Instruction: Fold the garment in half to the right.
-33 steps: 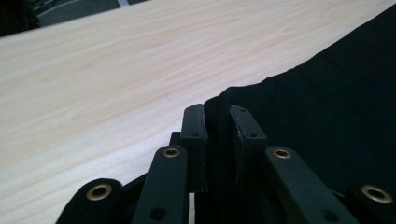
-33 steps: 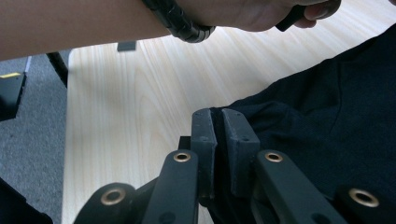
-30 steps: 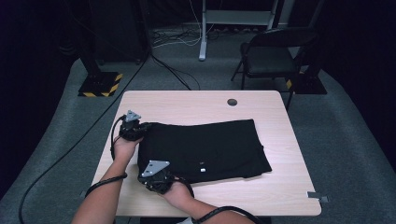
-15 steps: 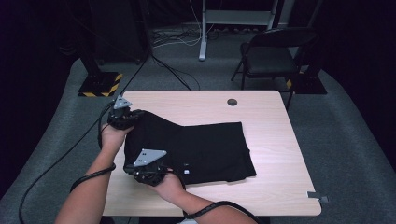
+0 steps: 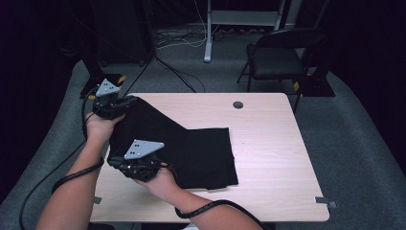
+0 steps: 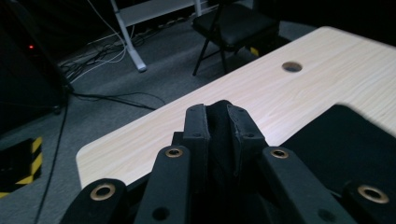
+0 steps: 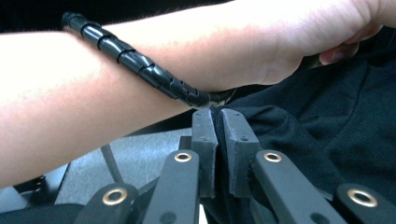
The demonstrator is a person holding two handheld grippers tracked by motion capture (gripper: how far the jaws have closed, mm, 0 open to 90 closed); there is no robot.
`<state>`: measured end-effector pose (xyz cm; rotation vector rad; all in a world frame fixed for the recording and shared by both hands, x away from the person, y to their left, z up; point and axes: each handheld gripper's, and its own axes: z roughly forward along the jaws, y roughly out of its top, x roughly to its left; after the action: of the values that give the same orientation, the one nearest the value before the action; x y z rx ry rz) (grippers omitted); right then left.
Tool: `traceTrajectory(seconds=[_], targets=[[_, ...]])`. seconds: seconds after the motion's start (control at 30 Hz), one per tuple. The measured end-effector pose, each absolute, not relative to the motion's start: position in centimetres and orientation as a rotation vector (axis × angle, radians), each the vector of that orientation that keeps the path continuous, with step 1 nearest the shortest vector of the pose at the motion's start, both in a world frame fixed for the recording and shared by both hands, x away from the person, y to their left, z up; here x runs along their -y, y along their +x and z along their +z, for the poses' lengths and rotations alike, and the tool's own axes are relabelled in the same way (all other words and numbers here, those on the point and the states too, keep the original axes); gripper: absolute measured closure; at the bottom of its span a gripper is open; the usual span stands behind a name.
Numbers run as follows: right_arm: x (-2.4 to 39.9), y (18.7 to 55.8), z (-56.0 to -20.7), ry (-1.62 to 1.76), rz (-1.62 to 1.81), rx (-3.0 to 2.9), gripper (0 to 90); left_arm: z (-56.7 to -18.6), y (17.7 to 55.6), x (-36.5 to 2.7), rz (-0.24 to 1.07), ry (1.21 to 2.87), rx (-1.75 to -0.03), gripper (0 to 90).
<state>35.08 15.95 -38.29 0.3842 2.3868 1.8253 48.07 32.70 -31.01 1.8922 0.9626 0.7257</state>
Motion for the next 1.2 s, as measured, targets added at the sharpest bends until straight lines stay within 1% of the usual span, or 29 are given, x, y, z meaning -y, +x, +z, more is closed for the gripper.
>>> traceTrajectory(seconds=[0.03,0.07,0.37,0.63,1.2], targets=[[-15.6,35.1,-37.3,0.359,1.844,-2.359,84.2,-30.9,48.2,-32.5,0.712,1.900,-0.968,79.3],[-15.4,35.1,-37.1,0.359,1.841,-2.358,84.2,-30.9,48.4,-32.2,0.703,1.905,-0.975,79.3],[-11.3,35.8,-36.9,0.379,1.800,-2.337,84.1,-31.6,50.2,-28.7,0.602,1.896,-1.023,79.3],[-9.0,36.0,-38.0,0.438,1.771,-2.334,84.0,-32.9,51.1,-25.9,0.584,1.921,-1.029,79.3],[-5.9,36.0,-39.6,0.534,1.778,-2.313,83.8,-34.7,51.7,-22.7,0.551,1.928,-1.007,79.3]])
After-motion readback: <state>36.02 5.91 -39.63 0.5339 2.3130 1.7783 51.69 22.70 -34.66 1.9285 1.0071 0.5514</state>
